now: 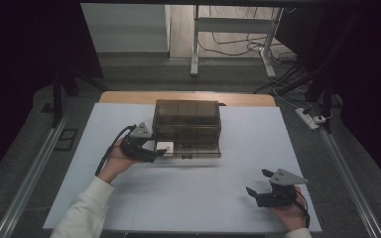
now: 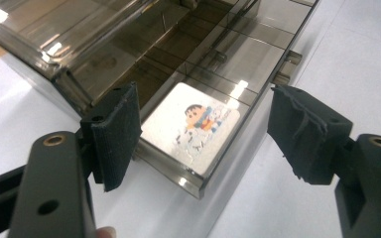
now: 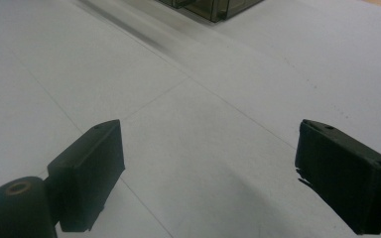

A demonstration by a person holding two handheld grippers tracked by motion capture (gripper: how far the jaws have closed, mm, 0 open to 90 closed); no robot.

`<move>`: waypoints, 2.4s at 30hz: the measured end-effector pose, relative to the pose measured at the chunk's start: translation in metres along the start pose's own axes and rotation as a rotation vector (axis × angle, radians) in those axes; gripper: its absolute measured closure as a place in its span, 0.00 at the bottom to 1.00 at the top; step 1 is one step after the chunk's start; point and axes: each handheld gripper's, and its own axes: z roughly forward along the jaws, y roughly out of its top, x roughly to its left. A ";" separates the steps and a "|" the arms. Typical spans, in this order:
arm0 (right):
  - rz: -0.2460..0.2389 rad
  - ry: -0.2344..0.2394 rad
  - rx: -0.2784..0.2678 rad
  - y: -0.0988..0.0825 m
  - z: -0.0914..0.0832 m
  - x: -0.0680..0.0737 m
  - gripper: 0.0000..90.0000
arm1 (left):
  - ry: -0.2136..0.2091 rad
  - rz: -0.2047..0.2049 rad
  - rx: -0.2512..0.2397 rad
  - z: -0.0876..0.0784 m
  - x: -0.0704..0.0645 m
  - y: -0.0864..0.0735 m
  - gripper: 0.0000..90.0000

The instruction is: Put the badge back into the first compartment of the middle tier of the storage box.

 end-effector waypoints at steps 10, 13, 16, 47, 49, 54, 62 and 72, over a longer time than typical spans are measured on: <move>-0.002 -0.001 -0.007 0.000 -0.002 -0.001 0.13 | 0.026 -0.027 -0.014 -0.008 -0.011 -0.016 0.30; -0.002 -0.002 -0.009 0.000 -0.003 -0.001 0.13 | 0.033 -0.036 -0.012 -0.013 -0.014 -0.022 0.28; -0.002 -0.002 -0.008 0.000 -0.003 -0.002 0.13 | 0.042 -0.045 -0.018 -0.018 -0.017 -0.026 0.28; -0.008 -0.002 -0.016 -0.001 -0.004 -0.002 0.13 | 0.115 -0.139 -0.019 -0.054 -0.055 -0.113 0.27; -0.010 -0.003 -0.012 -0.002 -0.004 -0.003 0.13 | 0.121 -0.147 -0.016 -0.058 -0.055 -0.120 0.26; -0.013 -0.009 0.003 -0.003 -0.002 -0.003 0.13 | 0.134 -0.161 -0.007 -0.066 -0.056 -0.133 0.26; -0.017 -0.012 0.013 -0.004 -0.001 -0.003 0.13 | 0.141 -0.172 -0.019 -0.071 -0.054 -0.137 0.26; -0.023 -0.015 0.012 -0.004 -0.002 -0.004 0.13 | 0.141 -0.168 -0.018 -0.071 -0.055 -0.136 0.26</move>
